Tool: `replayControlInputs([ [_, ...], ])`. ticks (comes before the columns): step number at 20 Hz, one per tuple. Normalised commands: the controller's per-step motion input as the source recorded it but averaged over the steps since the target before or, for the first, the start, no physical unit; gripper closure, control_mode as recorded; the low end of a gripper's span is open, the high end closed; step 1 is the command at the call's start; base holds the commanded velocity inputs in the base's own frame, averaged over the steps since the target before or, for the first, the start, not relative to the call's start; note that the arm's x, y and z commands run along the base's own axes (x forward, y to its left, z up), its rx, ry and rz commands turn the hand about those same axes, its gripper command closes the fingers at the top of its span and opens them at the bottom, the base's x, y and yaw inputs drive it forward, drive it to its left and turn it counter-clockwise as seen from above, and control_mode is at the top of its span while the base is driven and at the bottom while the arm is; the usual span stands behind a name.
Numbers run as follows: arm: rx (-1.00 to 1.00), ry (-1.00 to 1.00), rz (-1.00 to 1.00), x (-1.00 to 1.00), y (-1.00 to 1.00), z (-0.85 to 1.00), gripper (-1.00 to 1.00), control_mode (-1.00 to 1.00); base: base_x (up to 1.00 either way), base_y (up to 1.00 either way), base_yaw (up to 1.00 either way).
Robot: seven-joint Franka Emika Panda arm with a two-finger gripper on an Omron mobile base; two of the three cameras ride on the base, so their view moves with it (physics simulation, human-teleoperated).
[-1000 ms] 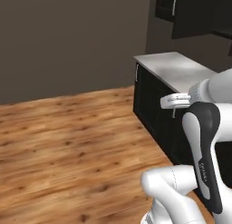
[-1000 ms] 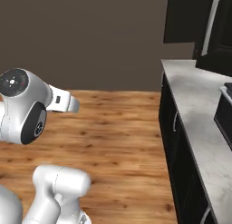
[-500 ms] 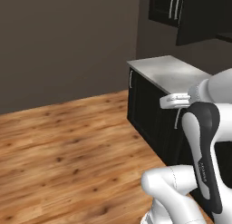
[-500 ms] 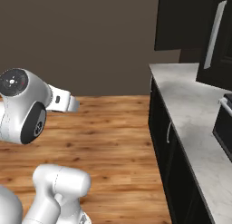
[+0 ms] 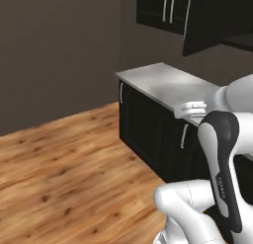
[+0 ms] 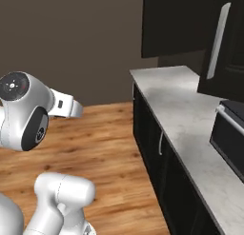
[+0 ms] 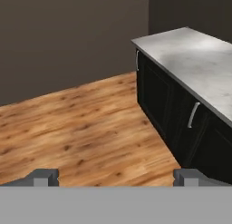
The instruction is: Close all open cabinet doors.
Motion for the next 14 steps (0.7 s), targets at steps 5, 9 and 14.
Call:
replayControlInputs([
  [5,0.00,0.00,0.00,0.00,0.00,0.00,-1.00,1.00,0.41,0.00,-0.54],
  [9,0.00,0.00,0.00,0.00,0.00,0.00,-1.00,1.00,0.20,0.03,-0.77],
  [14,0.00,0.00,0.00,0.00,0.00,0.00,-1.00,1.00,0.11,0.04,-0.86],
])
